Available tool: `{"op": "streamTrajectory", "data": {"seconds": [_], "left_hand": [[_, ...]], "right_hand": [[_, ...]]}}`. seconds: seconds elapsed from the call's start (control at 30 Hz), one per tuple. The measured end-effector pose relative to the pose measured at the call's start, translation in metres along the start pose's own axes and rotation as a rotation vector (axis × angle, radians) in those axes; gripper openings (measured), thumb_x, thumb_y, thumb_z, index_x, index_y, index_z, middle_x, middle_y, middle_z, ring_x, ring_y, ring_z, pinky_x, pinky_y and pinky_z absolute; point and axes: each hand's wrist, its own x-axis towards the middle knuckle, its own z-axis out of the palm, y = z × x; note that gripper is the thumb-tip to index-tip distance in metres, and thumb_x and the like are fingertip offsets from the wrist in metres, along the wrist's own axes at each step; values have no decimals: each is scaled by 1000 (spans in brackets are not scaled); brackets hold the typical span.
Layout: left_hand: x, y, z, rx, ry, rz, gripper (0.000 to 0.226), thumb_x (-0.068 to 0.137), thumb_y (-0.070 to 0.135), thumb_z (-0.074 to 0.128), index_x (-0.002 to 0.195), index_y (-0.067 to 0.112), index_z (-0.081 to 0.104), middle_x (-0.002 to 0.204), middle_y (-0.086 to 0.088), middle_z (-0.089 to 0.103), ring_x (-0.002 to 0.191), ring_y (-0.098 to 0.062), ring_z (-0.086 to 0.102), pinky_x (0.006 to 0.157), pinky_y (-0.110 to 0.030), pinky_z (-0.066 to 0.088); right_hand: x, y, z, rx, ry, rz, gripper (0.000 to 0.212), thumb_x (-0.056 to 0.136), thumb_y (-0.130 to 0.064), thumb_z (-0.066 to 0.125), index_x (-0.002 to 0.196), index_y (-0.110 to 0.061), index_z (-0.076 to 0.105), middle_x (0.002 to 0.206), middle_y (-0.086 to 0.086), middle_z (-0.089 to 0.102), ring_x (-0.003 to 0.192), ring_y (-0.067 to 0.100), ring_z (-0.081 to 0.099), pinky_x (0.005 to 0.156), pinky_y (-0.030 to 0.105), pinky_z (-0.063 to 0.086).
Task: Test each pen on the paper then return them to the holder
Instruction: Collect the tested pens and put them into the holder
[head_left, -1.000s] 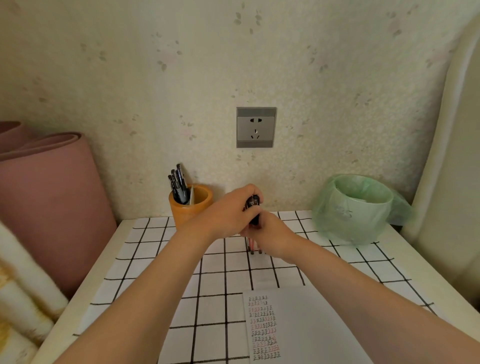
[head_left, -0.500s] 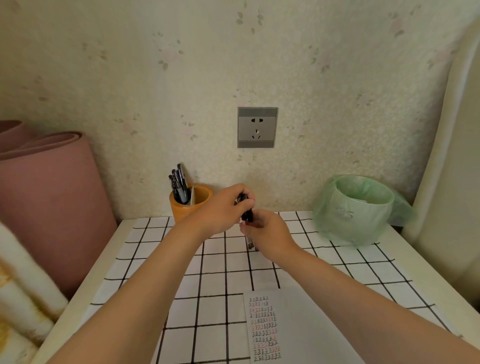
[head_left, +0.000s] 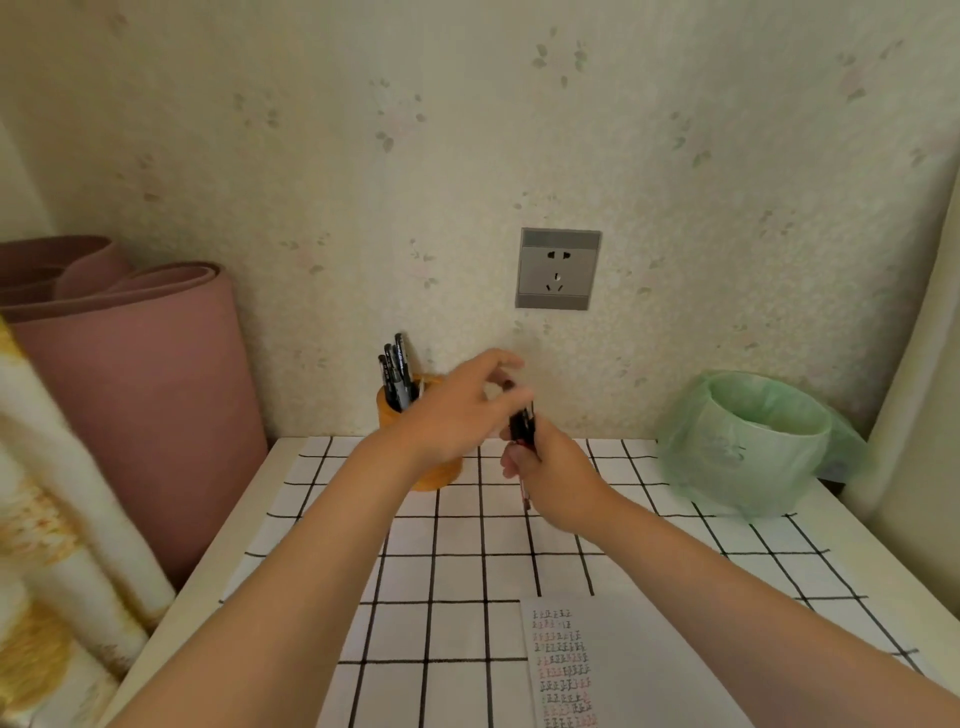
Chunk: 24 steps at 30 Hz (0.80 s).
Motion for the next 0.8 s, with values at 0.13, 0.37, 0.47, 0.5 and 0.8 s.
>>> {"op": "streamTrajectory", "data": {"seconds": [0.13,0.37,0.47,0.5,0.8], "left_hand": [[5,-15,-39,83,493,73,26,101,35,49,125,29,58,117,13,57,96,-7,56,83,-24,47],[-5,-71,-48,353,480,-56,46,98,24,55,143,23,47,143,-2,41,132,-20,27,102,-21,21],[-6,-84,-42,265,426,-56,48,98,18,56,145,21,45,150,0,35,139,-19,30,107,-20,21],[-6,-86,-42,247,430,-40,48,98,15,56,145,20,47,151,0,35,140,-18,32,108,-19,22],[-8,-94,-42,213,467,15,50,98,16,57,147,17,46,151,3,37,135,-11,40,104,-14,28]], "right_hand": [[28,-26,2,130,117,5,20,100,-8,45,99,-27,51,83,6,65,86,32,64,81,42,53],[80,-71,21,429,215,-7,15,102,-8,45,109,-19,52,85,2,65,88,21,67,85,34,55],[94,-72,38,446,213,13,15,102,-11,46,114,-18,52,86,1,67,91,21,69,91,38,55],[98,-70,43,442,210,19,16,102,-11,46,115,-18,52,86,2,68,91,21,69,91,38,55],[90,-42,63,62,193,18,20,101,-20,50,121,-19,52,111,-1,67,104,11,61,95,28,47]]}}
